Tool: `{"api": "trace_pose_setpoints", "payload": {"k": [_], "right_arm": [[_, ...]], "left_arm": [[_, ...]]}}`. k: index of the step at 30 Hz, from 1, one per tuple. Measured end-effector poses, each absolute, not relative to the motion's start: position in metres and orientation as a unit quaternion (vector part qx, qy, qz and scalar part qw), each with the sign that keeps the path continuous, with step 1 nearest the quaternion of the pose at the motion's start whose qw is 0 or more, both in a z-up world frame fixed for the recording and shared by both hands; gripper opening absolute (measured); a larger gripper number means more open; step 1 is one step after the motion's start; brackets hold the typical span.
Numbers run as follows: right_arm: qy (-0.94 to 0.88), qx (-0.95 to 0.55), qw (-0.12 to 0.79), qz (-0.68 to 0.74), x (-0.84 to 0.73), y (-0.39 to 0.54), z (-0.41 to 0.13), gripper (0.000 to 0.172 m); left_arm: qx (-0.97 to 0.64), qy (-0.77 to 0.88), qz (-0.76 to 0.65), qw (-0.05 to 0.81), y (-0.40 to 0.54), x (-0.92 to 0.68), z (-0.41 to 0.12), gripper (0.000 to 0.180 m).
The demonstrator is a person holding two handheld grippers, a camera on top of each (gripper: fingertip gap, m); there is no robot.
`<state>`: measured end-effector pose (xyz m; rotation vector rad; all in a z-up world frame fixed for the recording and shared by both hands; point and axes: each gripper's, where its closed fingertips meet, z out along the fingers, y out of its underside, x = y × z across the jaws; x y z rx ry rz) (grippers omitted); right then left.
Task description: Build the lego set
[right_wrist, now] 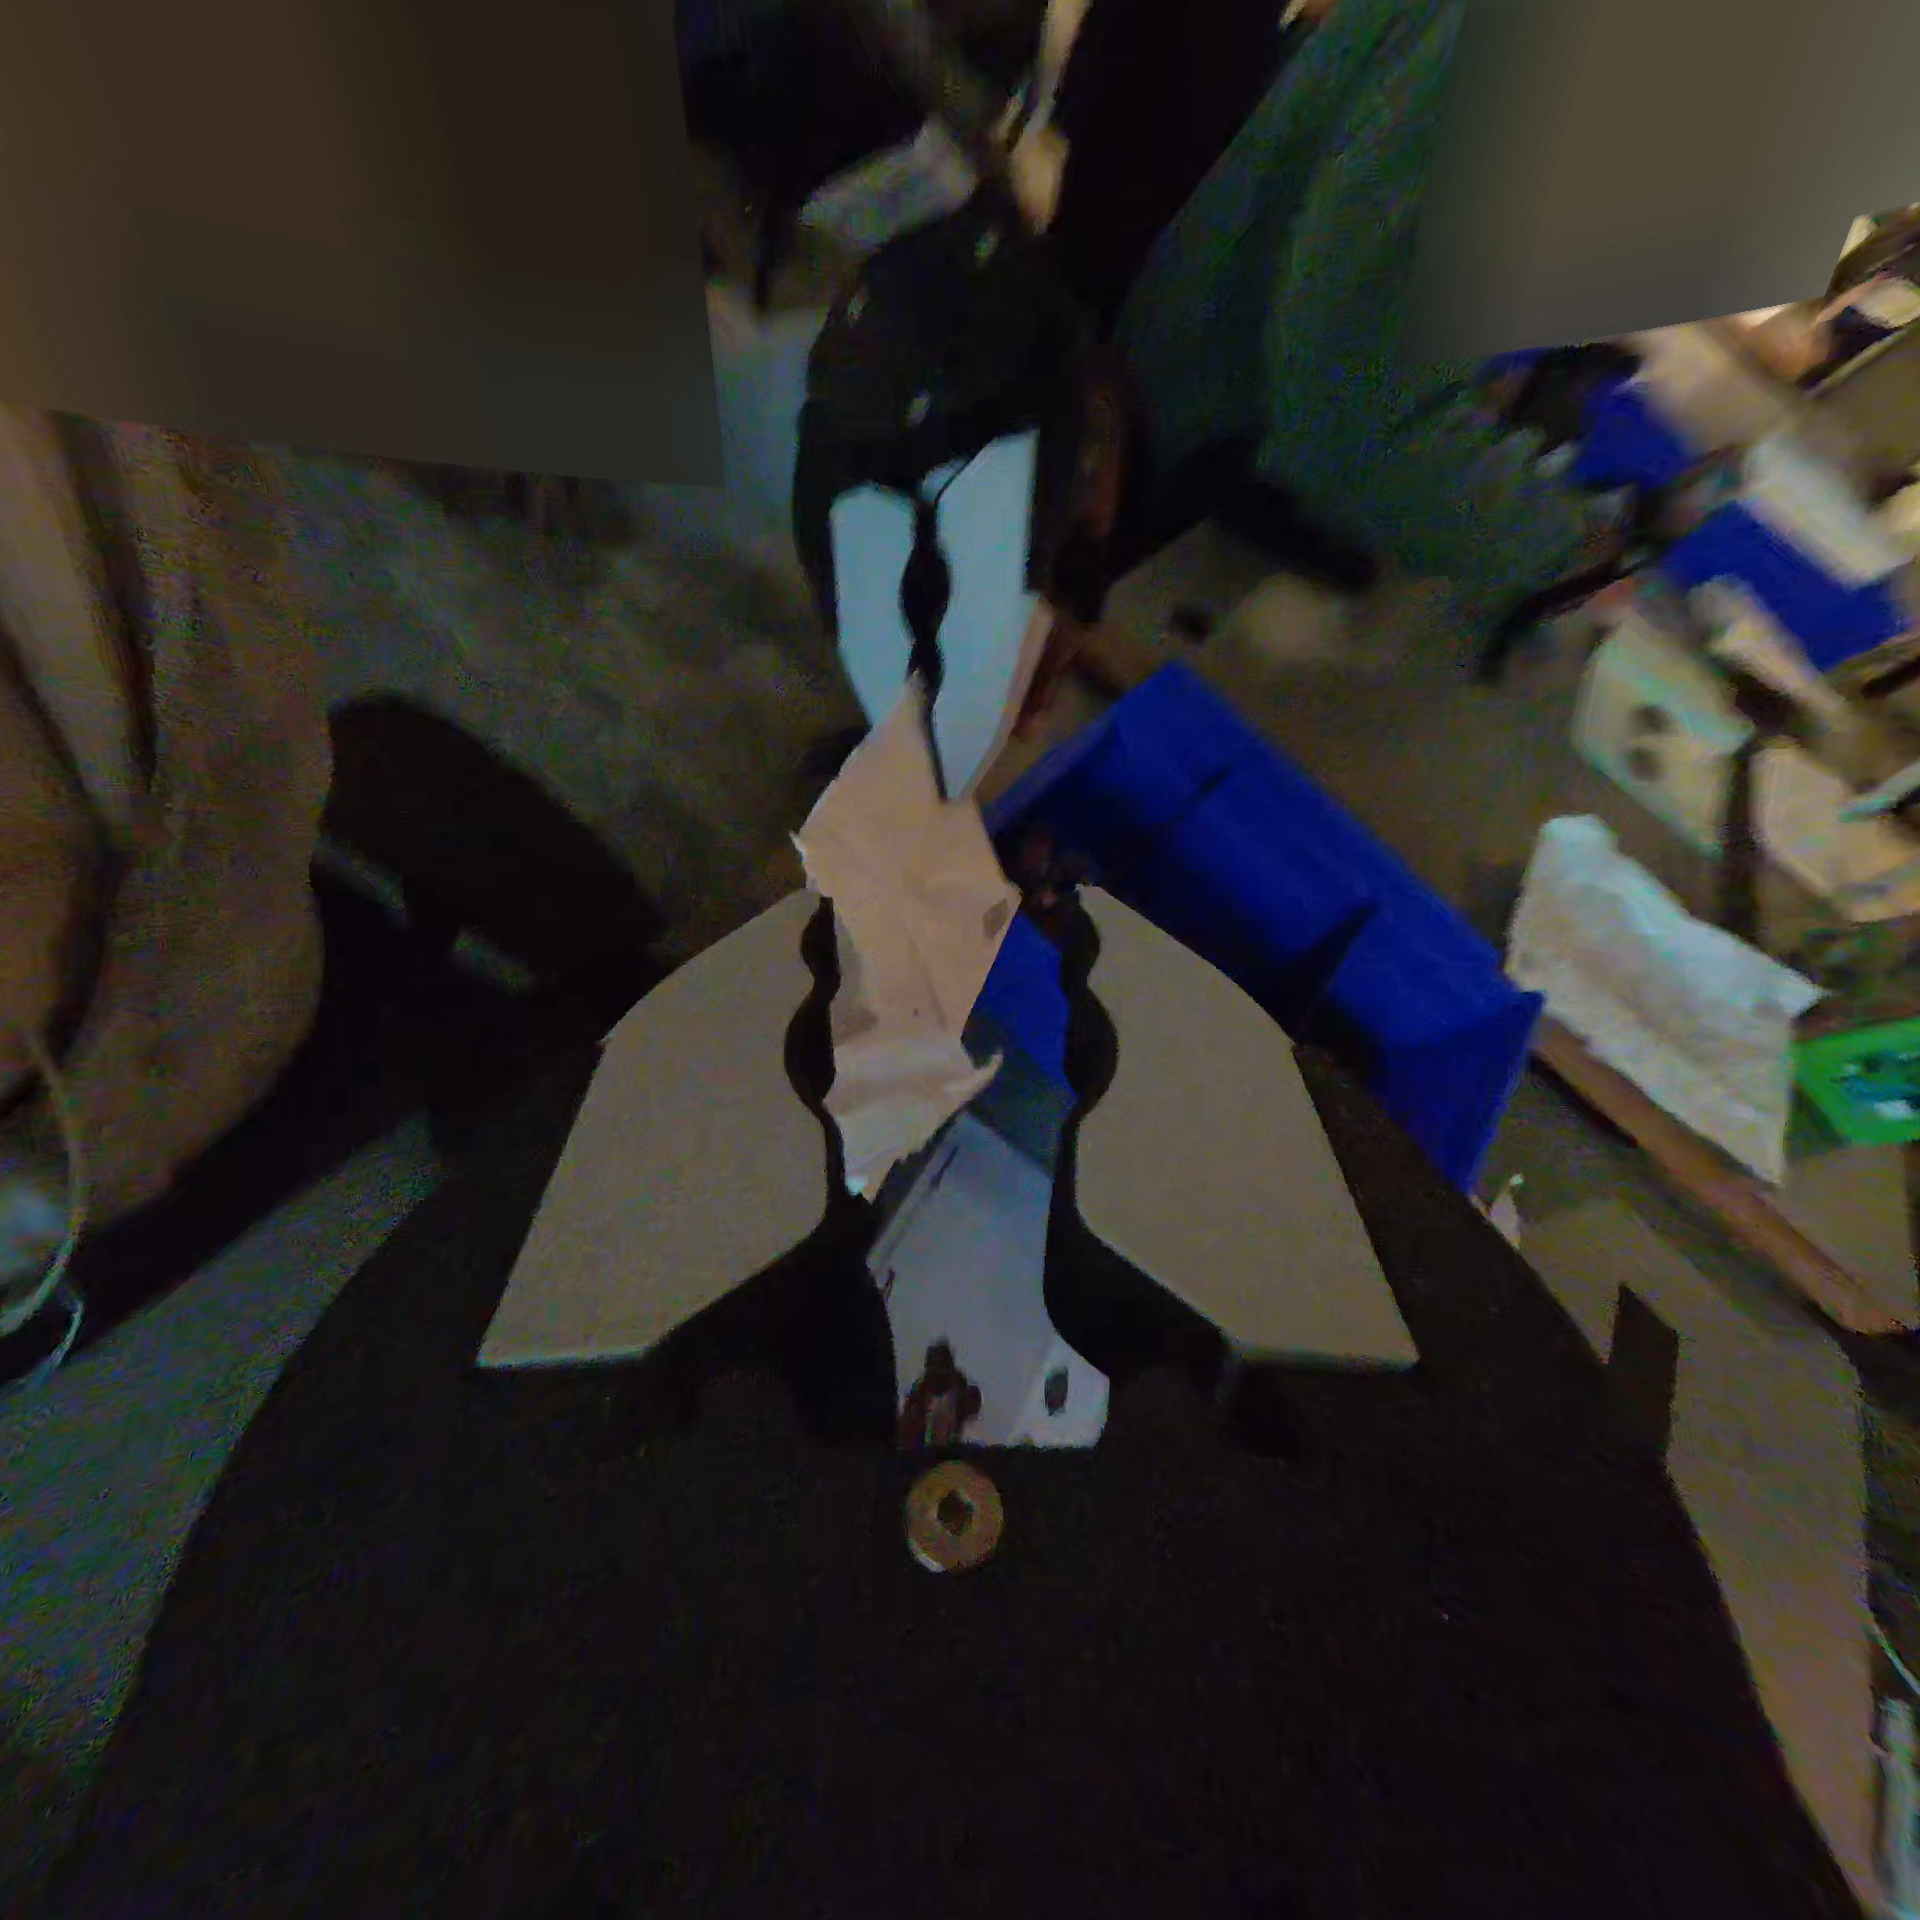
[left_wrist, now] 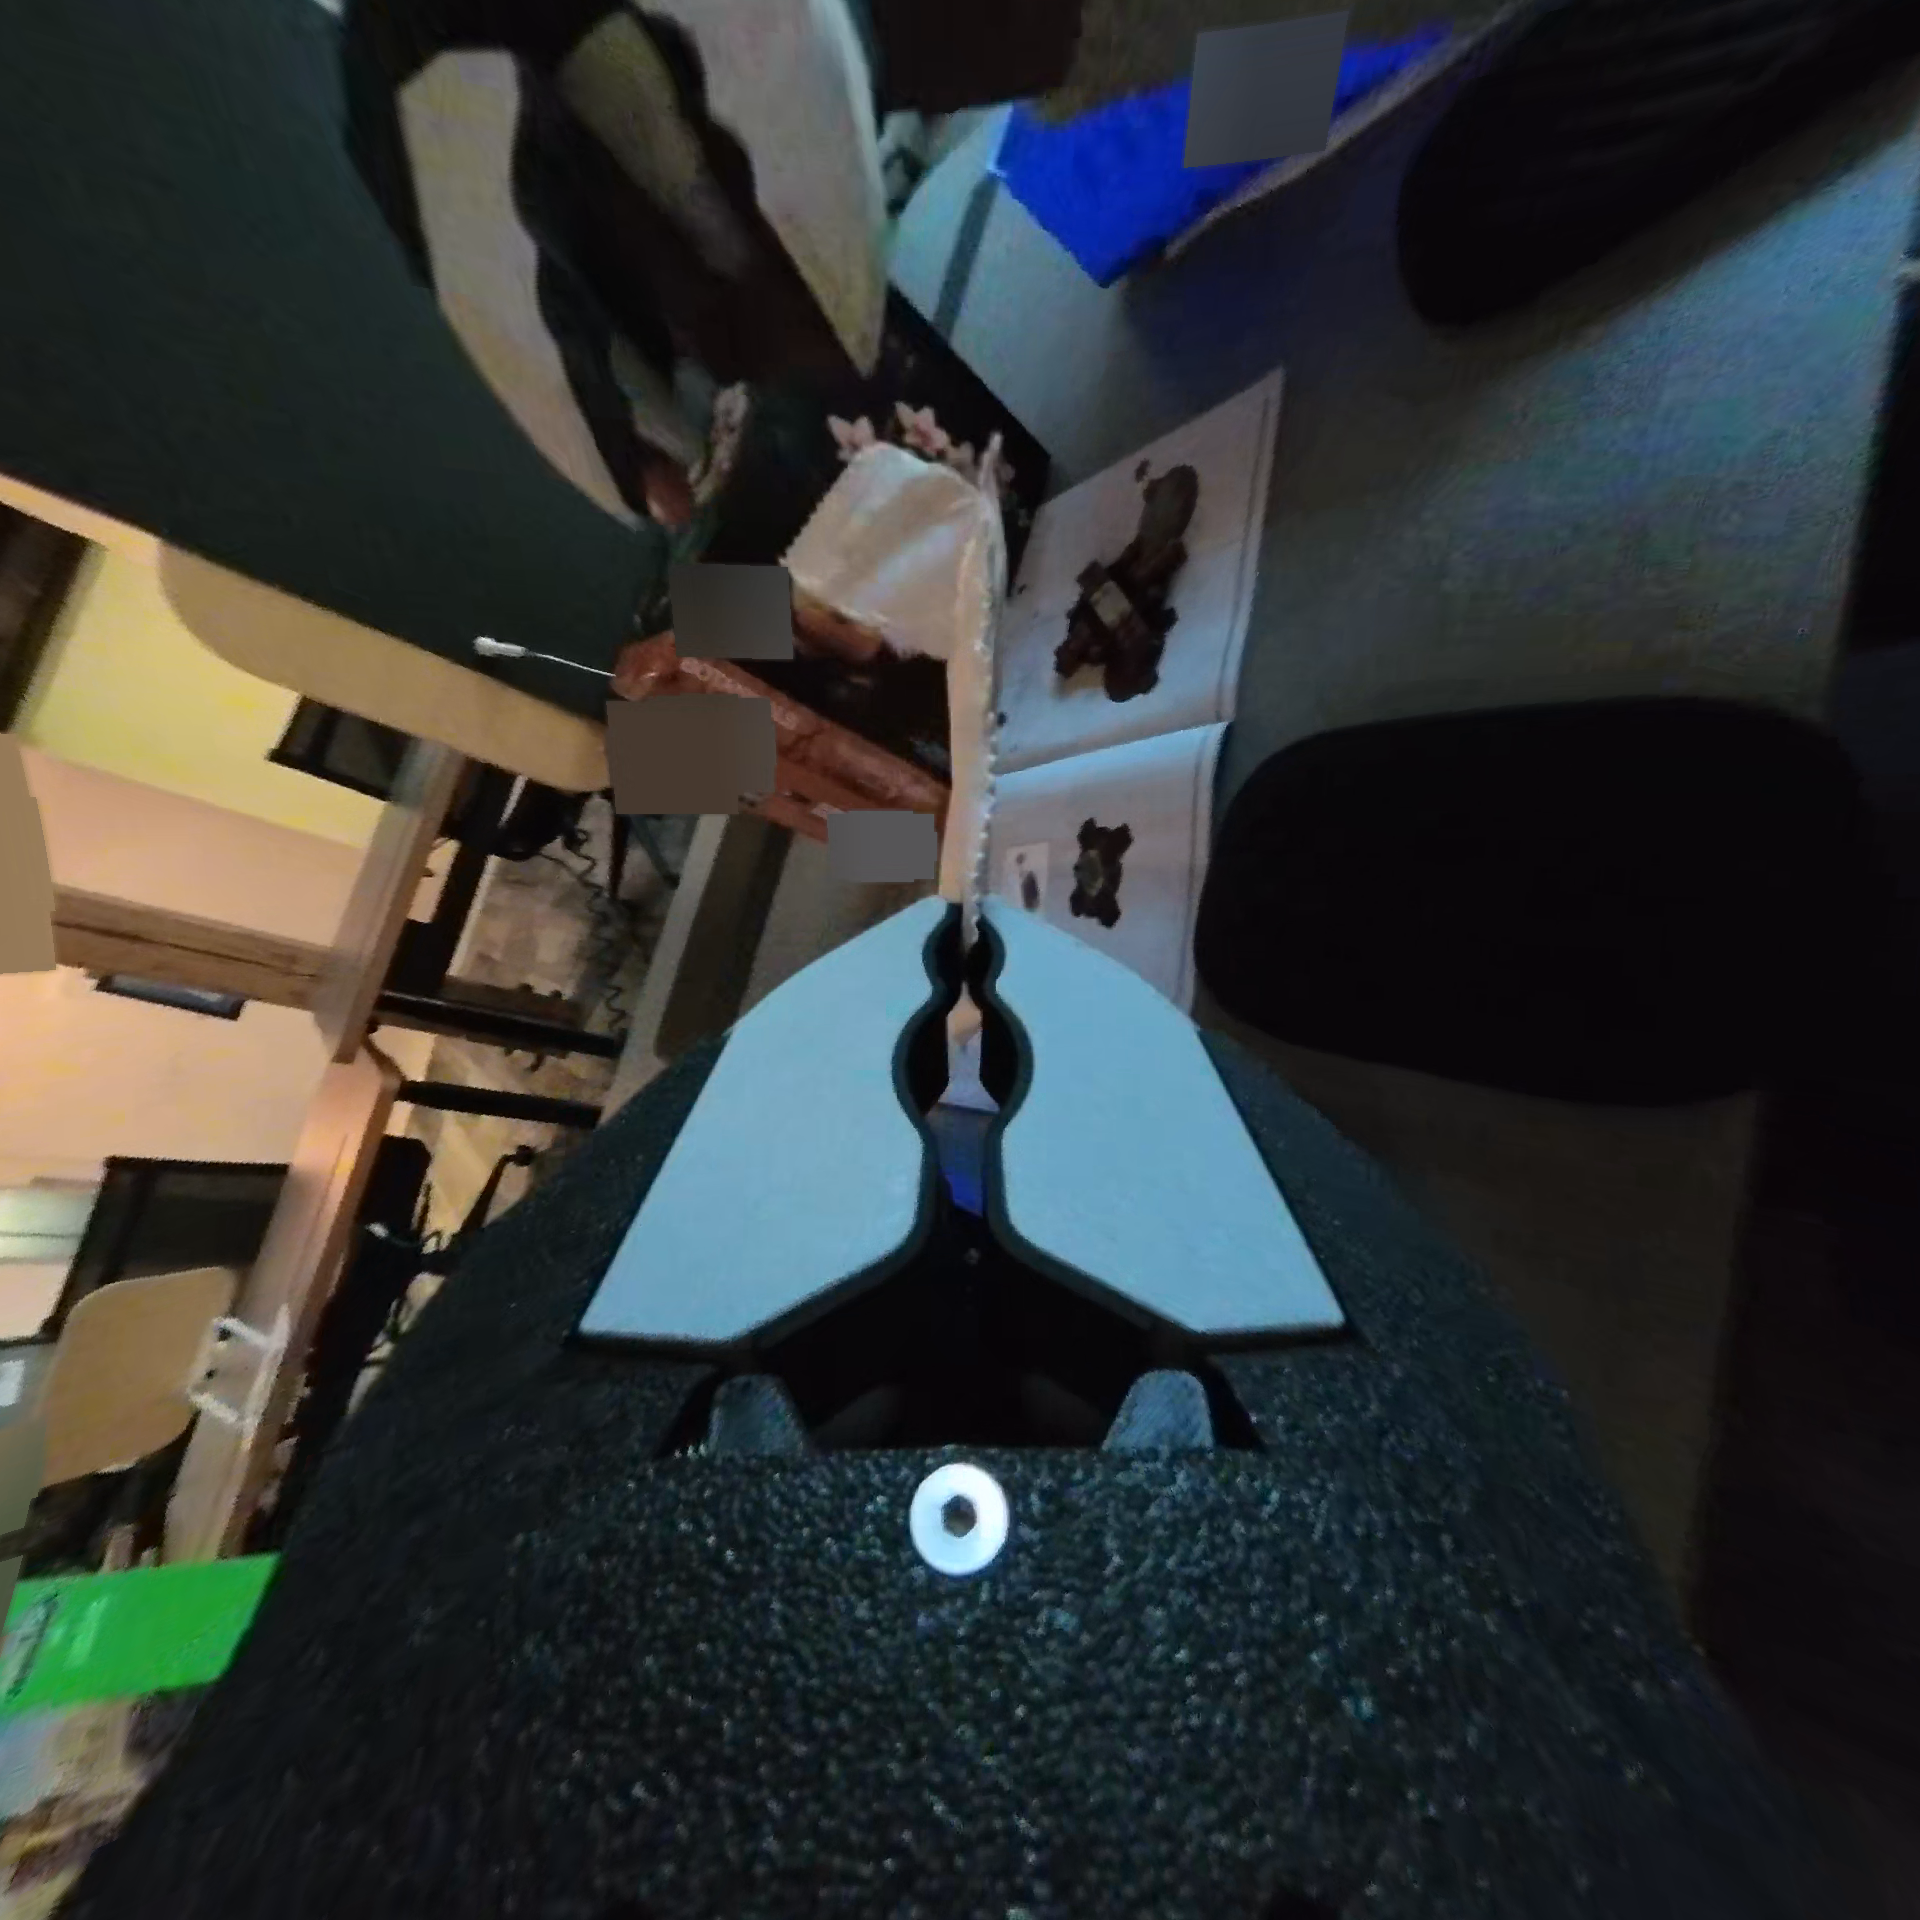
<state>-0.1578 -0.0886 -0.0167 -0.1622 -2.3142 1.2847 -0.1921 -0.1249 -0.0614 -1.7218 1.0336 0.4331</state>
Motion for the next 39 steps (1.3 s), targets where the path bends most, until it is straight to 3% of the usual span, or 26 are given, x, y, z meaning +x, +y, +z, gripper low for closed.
{"api": "trace_pose_setpoints", "payload": {"k": [7, 10, 11, 17, 20, 22, 32, 39], "right_arm": [[-0.911, 0.012, 0.197, 0.361, -0.161, -0.104, -0.055, 0.030], [-0.894, 0.032, 0.237, 0.378, -0.163, -0.107, -0.047, 0.002], [-0.890, 0.022, 0.249, 0.381, -0.166, -0.105, -0.043, 0.000], [-0.899, 0.038, 0.249, 0.359, -0.154, -0.114, -0.044, 0.000], [-0.905, 0.039, 0.232, 0.355, -0.144, -0.118, -0.051, 0.010], [-0.896, 0.029, 0.277, 0.346, -0.151, -0.119, -0.044, 0.000], [-0.851, -0.040, 0.322, 0.413, -0.158, -0.126, -0.002, 0.000], [-0.850, -0.040, 0.335, 0.404, -0.148, -0.135, -0.004, 0.000]], "left_arm": [[-0.714, 0.428, 0.116, 0.542, -0.124, -0.184, -0.055, 0.000], [-0.710, 0.424, 0.079, 0.557, -0.126, -0.181, -0.056, 0.000], [-0.707, 0.427, 0.061, 0.560, -0.128, -0.178, -0.057, 0.000], [-0.696, 0.470, 0.069, 0.539, -0.127, -0.163, -0.066, 0.000], [-0.687, 0.447, 0.097, 0.564, -0.125, -0.169, -0.051, 0.000], [-0.681, 0.444, 0.089, 0.575, -0.128, -0.170, -0.046, 0.000], [-0.640, 0.430, 0.067, 0.633, -0.137, -0.160, -0.029, 0.000], [-0.620, 0.403, 0.090, 0.668, -0.146, -0.161, -0.022, 0.000]]}}
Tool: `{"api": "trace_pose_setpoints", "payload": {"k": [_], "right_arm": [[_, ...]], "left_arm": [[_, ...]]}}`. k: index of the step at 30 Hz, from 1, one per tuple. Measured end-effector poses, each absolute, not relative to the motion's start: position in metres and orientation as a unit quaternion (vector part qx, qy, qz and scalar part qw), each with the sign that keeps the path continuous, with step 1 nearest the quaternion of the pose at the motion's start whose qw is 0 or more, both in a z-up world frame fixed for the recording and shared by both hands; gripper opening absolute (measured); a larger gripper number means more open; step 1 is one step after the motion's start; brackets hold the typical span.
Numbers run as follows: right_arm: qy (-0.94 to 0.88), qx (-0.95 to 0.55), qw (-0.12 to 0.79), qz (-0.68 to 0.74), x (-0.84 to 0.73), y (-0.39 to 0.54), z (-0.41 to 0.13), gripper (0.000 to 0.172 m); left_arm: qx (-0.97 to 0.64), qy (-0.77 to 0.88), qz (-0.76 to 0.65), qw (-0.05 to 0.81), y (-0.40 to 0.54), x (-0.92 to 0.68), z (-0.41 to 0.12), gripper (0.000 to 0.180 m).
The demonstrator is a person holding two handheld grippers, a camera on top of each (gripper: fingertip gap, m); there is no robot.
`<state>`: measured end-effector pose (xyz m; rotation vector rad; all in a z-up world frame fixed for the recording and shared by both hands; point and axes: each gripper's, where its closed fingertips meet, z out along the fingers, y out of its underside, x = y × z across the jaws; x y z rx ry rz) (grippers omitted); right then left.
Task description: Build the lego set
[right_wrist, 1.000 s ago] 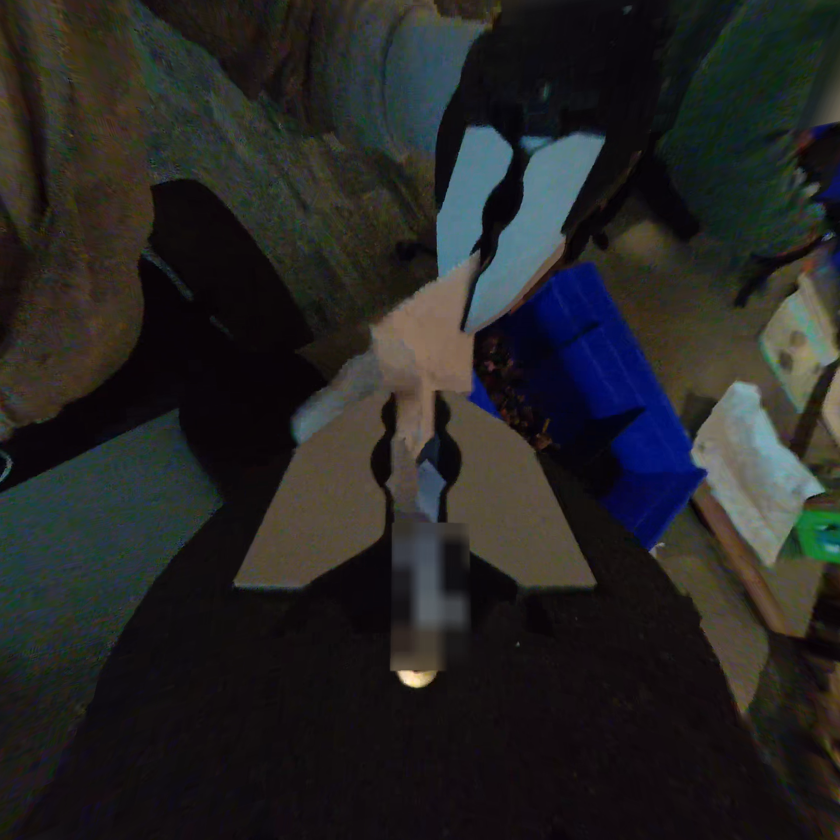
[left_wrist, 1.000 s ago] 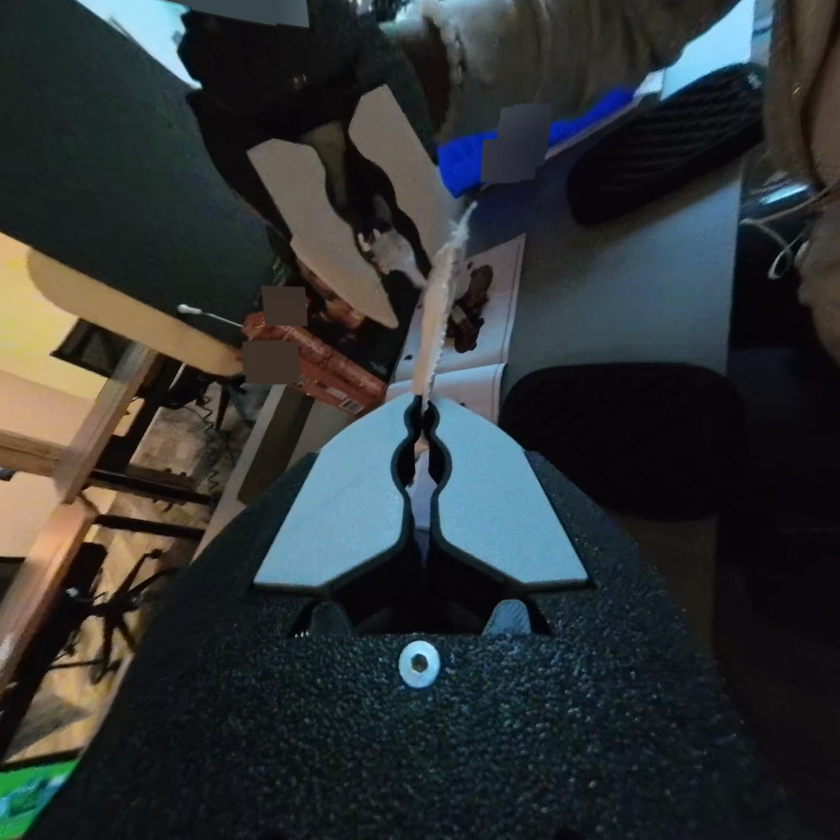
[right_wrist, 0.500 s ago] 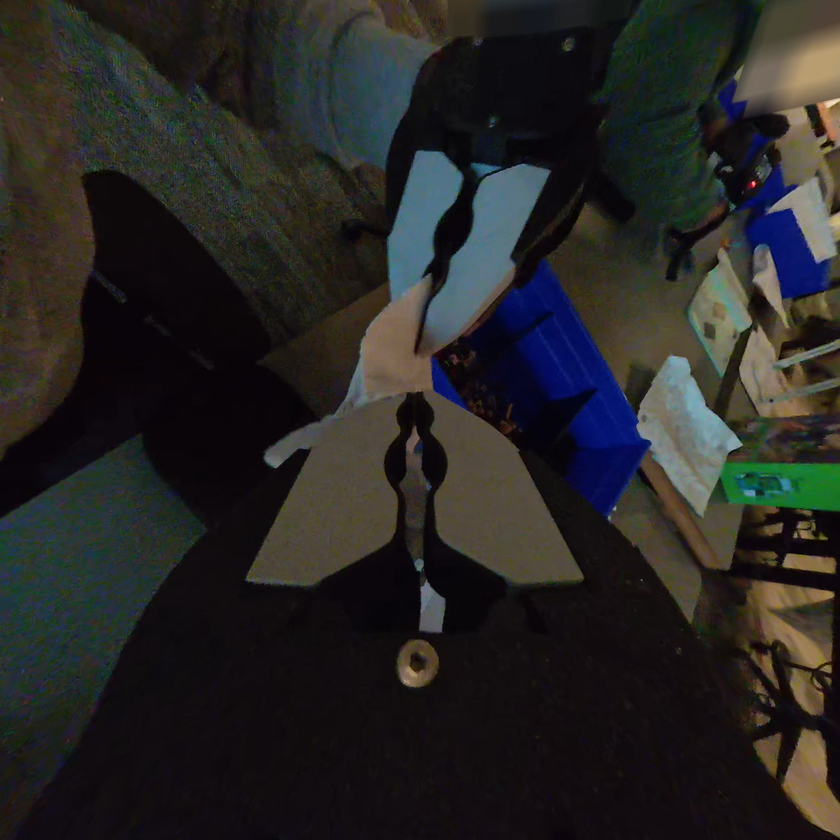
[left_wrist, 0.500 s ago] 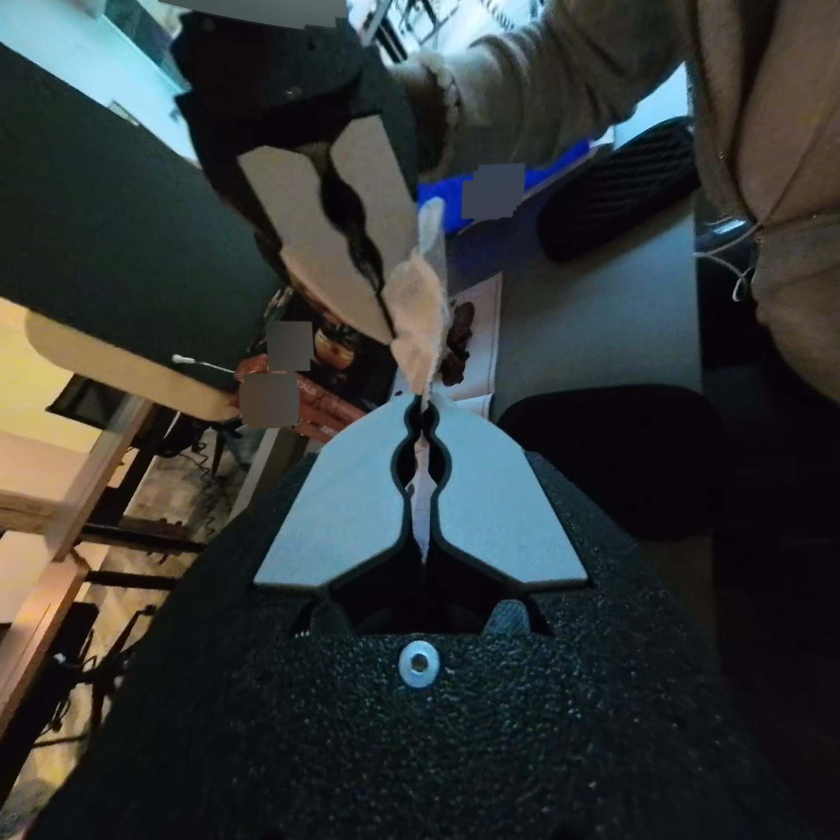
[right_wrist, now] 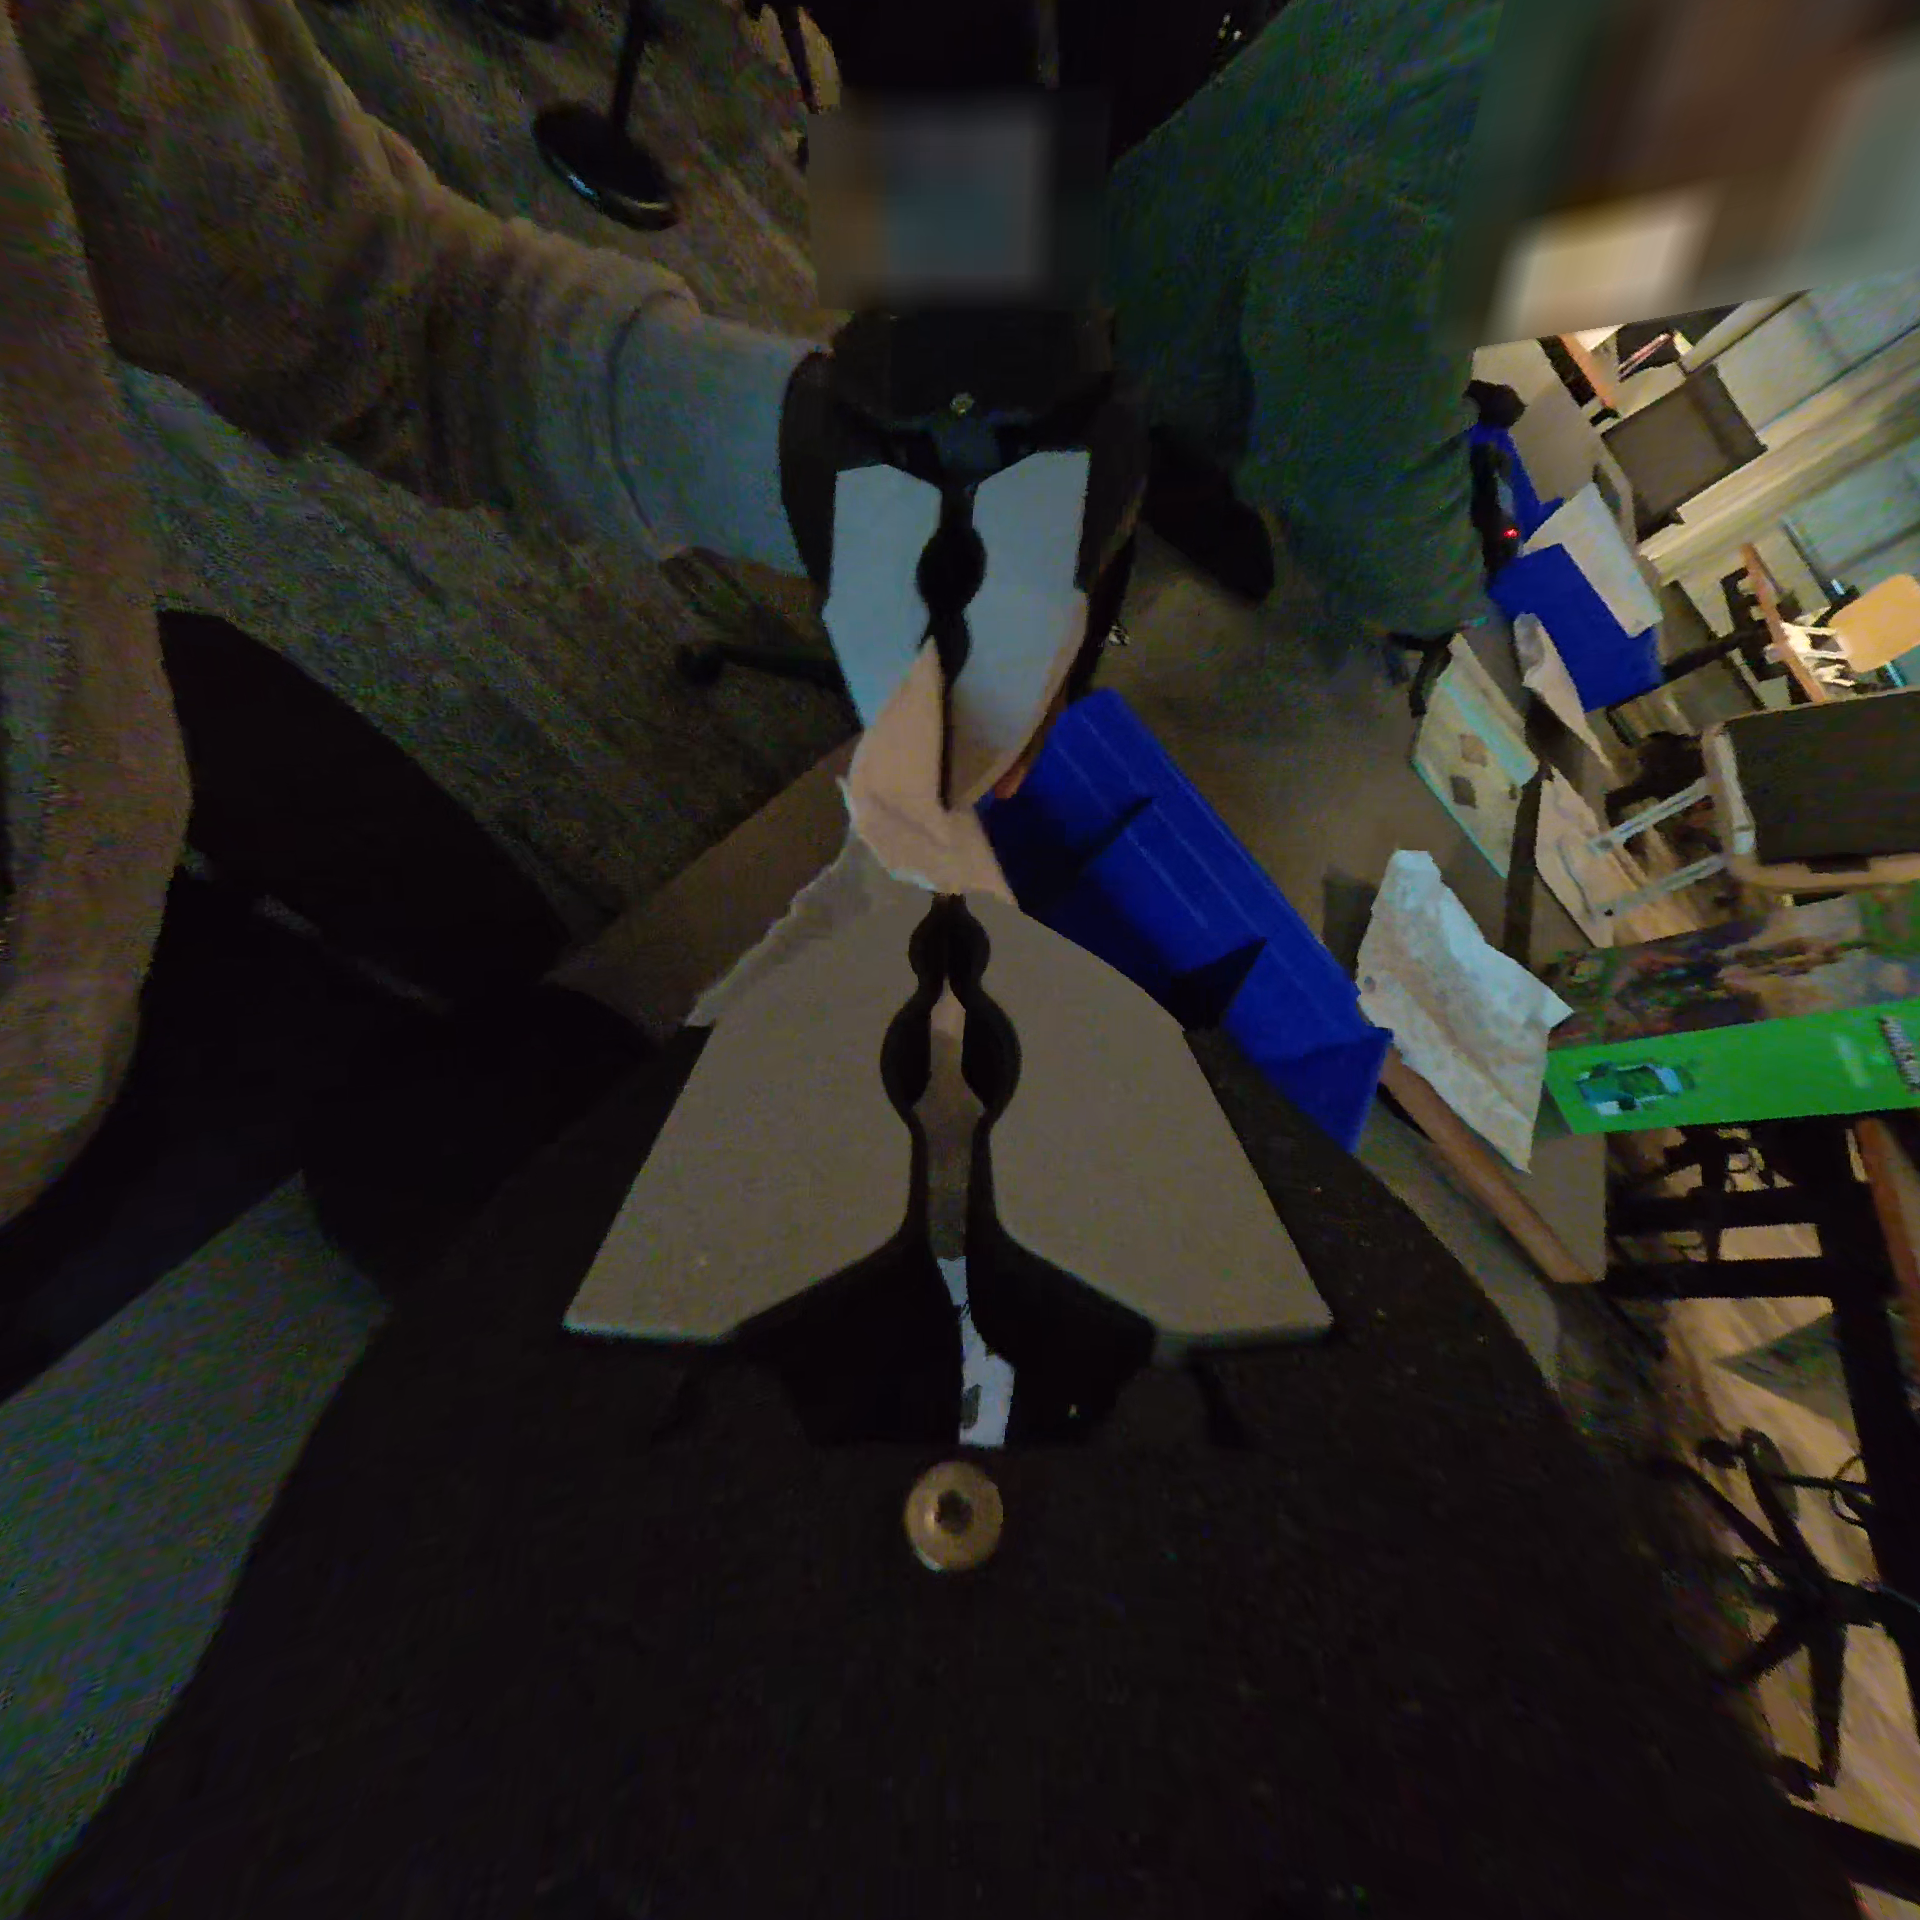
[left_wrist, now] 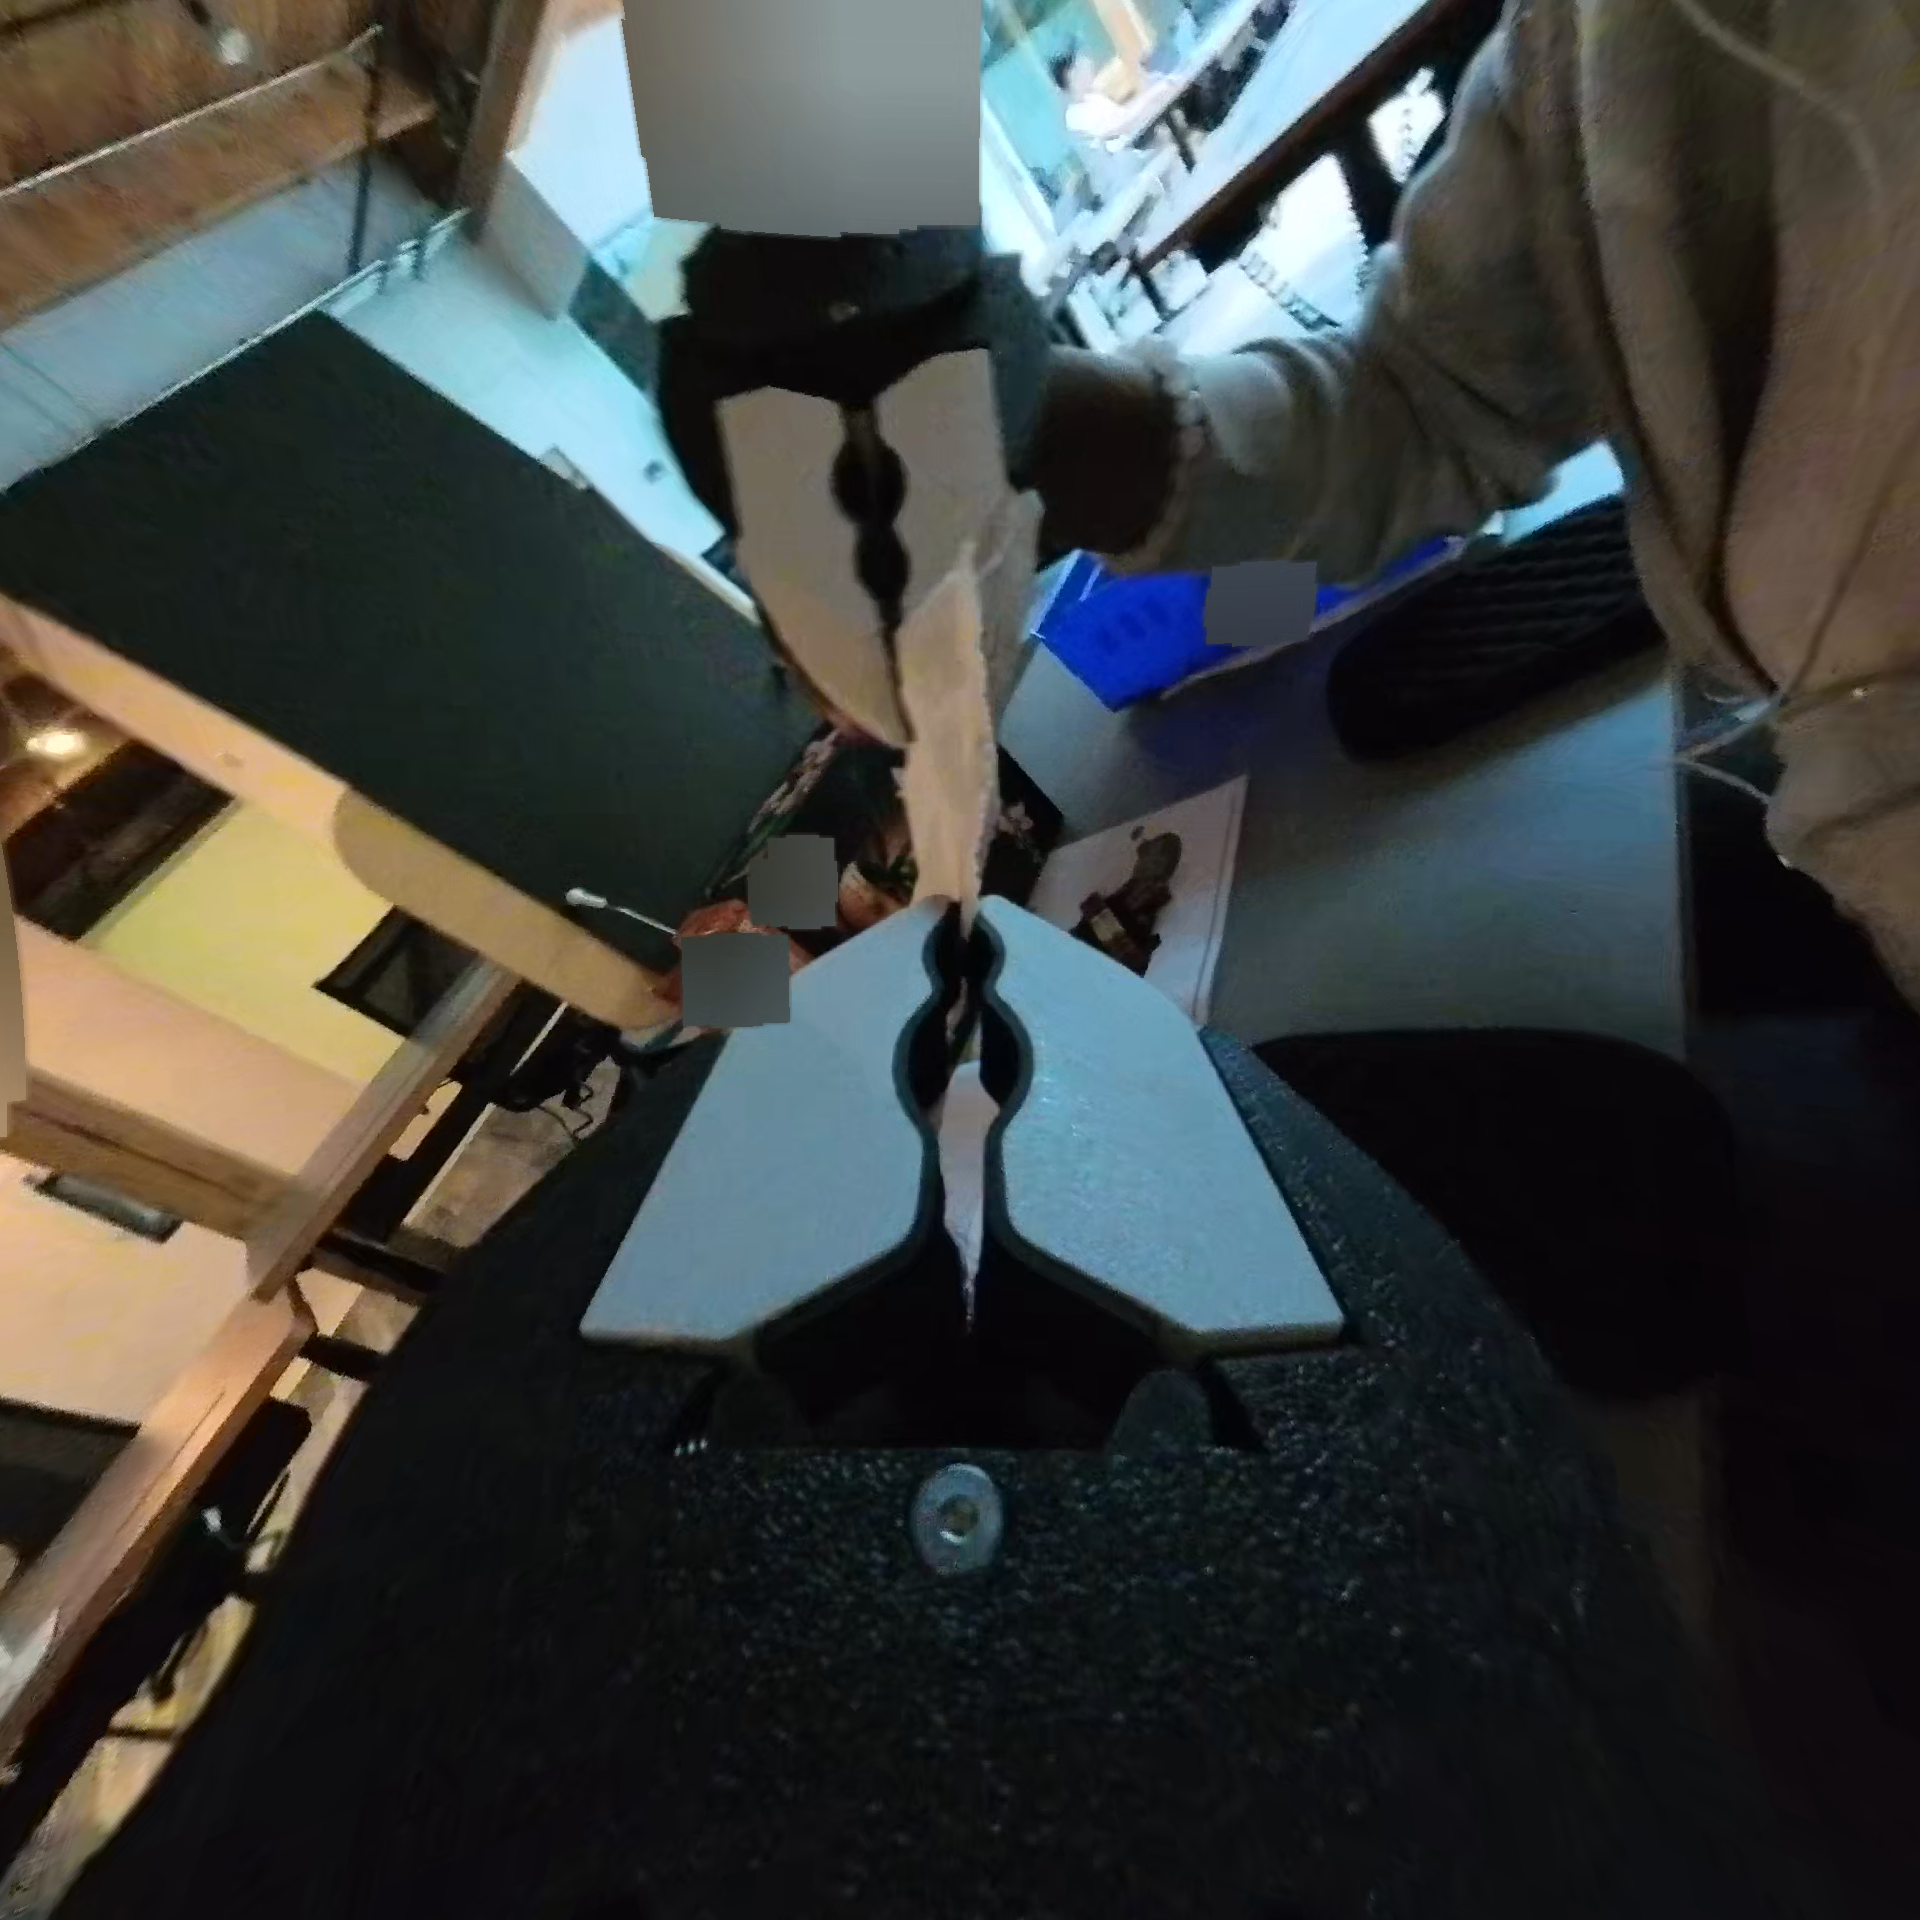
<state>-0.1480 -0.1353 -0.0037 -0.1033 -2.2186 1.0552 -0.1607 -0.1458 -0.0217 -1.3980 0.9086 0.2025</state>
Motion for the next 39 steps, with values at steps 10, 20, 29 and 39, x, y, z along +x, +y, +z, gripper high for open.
{"api": "trace_pose_setpoints", "payload": {"k": [10, 20, 29, 39], "right_arm": [[-0.806, -0.270, 0.457, 0.262, -0.274, 0.018, -0.046, 0.000], [-0.806, -0.407, 0.404, 0.149, -0.430, 0.100, -0.206, 0.001], [-0.746, -0.488, 0.412, 0.188, -0.414, 0.083, -0.188, 0.041], [-0.729, -0.531, 0.372, 0.218, -0.375, 0.050, -0.119, 0.061]], "left_arm": [[-0.749, 0.186, 0.131, 0.622, -0.188, -0.225, -0.072, 0.036], [-0.833, -0.100, 0.145, 0.525, -0.330, -0.269, -0.146, 0.046], [-0.842, -0.186, 0.147, 0.485, -0.409, -0.279, -0.255, 0.045], [-0.832, -0.265, 0.105, 0.476, -0.464, -0.271, -0.378, 0.042]]}}
